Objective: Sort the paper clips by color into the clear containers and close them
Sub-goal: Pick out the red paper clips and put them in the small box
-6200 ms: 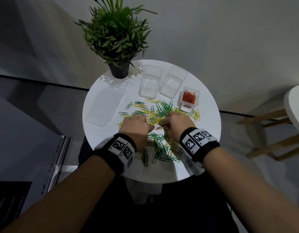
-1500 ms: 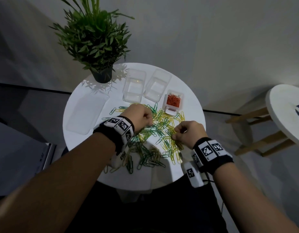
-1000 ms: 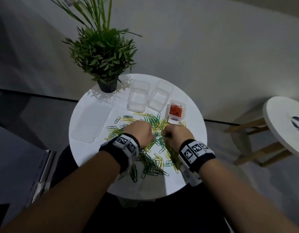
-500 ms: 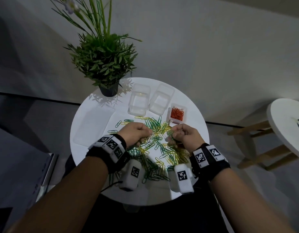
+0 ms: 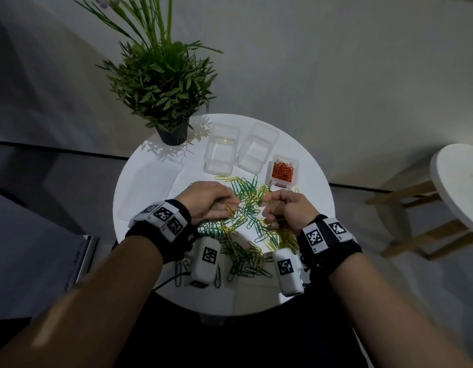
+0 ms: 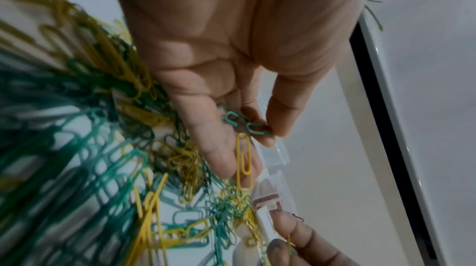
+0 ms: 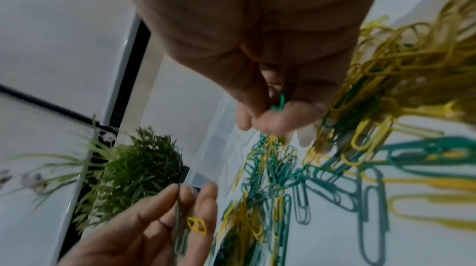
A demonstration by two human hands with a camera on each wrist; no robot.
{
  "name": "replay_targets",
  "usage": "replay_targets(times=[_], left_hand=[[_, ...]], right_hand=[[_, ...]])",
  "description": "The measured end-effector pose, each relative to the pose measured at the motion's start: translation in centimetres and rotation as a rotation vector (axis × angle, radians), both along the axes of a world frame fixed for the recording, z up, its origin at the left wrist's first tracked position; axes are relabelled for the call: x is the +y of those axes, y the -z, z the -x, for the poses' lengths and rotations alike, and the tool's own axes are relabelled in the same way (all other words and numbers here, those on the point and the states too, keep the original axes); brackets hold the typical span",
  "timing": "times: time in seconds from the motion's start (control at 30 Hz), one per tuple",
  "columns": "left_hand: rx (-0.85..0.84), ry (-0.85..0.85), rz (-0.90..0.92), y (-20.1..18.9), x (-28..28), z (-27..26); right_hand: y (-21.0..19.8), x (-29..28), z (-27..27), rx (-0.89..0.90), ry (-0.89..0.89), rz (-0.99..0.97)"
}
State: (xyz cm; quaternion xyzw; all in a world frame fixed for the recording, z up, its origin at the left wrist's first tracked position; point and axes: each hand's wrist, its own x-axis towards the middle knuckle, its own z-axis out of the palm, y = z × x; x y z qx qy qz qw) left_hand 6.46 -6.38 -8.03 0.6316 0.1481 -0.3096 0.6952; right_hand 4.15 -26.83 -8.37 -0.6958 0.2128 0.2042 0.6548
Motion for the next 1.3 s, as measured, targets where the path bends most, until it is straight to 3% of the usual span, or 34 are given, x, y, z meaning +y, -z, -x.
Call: replay_targets(times=[0.1,0.27,0.4,0.6,0.67,0.77,0.9,1.03,1.17,1.3], left_hand=[[-0.085,0.002,-0.095,-0.2,0.7,-0.4],[-0.251,0.124,-0.349,-0.3,0.5,-0.5],[-0.352,0.179,-0.577,-0.5,0.1,-0.9],[-0.277,0.221,-0.46,-0.1,-0.4,-0.7],[-0.263,0.202,-0.412,0.6,-0.7,-0.5],[-0.391,0.261,-0.514,1.3,-1.2,-0.3],[-0.569,0.485,-0.809,0.9,-2.1,-0.2],[-0.669,0.749,-1.174,0.3,-3.7,0.0],[-0.675,0.785,-1.218,0.1,-4.4,-0.1],[-0.626,0.637,-1.05,0.4,-3.5,-0.3]], right_hand=[[0.2,0.5,-0.3,-0.048,-0.096,0.261],[-0.1,1.7,-0.1,-0.196,-0.592,0.996],[-0.5,2.5,-1.1,-0.203,-0.692,1.122],[0.7,3.2,-1.5,-0.241,-0.753,1.139],[1.1,2.9,-1.5,-0.264,-0.733,1.094],[1.6,1.8,-1.1,-0.251,-0.569,0.894],[0.3,0.2,0.0,-0.118,-0.165,0.322],[0.1,-1.5,0.3,0.065,-0.014,-0.208],[-0.1,-1.8,0.9,0.147,0.122,-0.528],[-0.4,-1.5,1.5,0.145,0.127,-0.597]])
